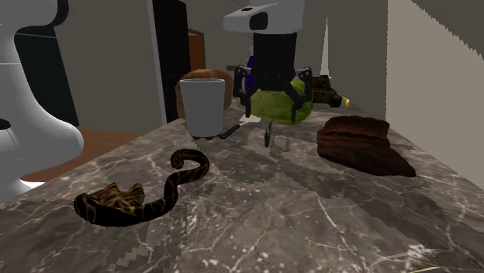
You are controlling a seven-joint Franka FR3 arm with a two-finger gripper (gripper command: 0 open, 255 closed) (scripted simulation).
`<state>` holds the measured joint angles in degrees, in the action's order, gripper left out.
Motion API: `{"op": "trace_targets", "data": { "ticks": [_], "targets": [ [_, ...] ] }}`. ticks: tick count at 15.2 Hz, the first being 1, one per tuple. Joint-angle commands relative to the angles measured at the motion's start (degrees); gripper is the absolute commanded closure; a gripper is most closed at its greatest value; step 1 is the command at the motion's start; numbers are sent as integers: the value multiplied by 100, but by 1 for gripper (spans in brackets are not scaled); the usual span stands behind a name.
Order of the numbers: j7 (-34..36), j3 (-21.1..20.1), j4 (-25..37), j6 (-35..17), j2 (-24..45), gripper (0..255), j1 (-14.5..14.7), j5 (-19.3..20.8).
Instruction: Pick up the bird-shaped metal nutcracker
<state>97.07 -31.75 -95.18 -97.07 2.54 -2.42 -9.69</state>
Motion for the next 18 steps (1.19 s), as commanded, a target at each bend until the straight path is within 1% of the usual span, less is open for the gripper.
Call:
{"op": "trace_targets", "data": {
  "ticks": [1,4,6,7,16,18],
  "targets": [
    [-12,1,-167,-153,-18,0,-1,-16],
    [-62,1,-455,-425,-31,0,-2,-31],
    [-62,1,-455,-425,-31,0,-2,-31],
    [-65,3,-449,-426,-23,255,-4,-27],
    [-62,1,-455,-425,-31,255,-2,-31],
    [-35,1,-298,-274,-28,255,-2,-24]
  ]
}}
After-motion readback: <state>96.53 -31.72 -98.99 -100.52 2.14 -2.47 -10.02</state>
